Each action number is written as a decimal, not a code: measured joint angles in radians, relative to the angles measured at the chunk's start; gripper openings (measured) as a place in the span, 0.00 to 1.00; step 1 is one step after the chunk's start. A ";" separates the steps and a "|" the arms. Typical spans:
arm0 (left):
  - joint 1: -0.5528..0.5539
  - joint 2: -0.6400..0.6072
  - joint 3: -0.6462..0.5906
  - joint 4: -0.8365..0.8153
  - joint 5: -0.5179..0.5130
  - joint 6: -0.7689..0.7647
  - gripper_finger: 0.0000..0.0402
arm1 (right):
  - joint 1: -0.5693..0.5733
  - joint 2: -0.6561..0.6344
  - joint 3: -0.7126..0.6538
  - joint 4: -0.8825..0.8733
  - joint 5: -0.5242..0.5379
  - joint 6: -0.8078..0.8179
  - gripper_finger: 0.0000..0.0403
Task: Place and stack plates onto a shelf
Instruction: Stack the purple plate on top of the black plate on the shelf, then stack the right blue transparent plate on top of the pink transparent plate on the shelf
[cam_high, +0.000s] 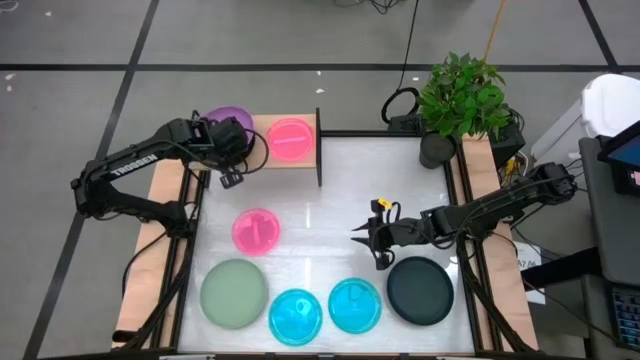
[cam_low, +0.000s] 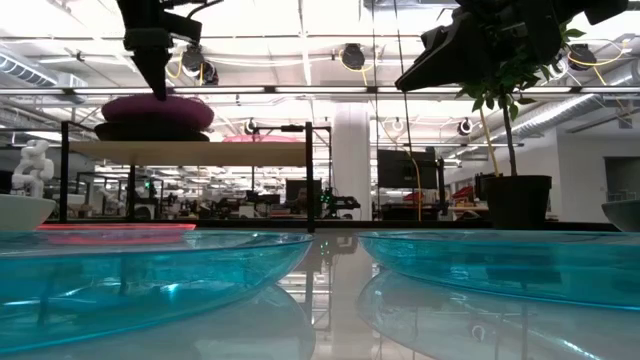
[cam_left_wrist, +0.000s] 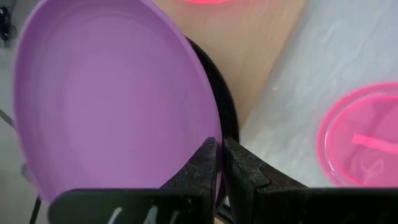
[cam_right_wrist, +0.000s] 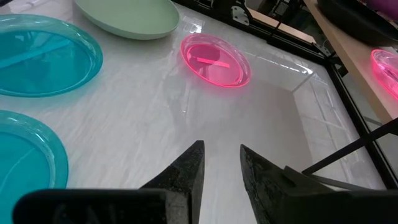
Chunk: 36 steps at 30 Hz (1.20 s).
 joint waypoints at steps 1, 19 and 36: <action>-0.001 0.000 -0.010 0.000 0.002 0.002 0.06 | 0.000 0.000 0.000 0.000 0.000 0.000 0.22; -0.006 0.008 -0.091 0.026 0.000 -0.042 0.16 | 0.000 0.000 0.000 0.000 0.000 -0.004 0.22; -0.073 -0.075 -0.075 0.049 -0.053 -0.168 0.41 | 0.000 0.000 0.000 0.000 -0.002 0.033 0.22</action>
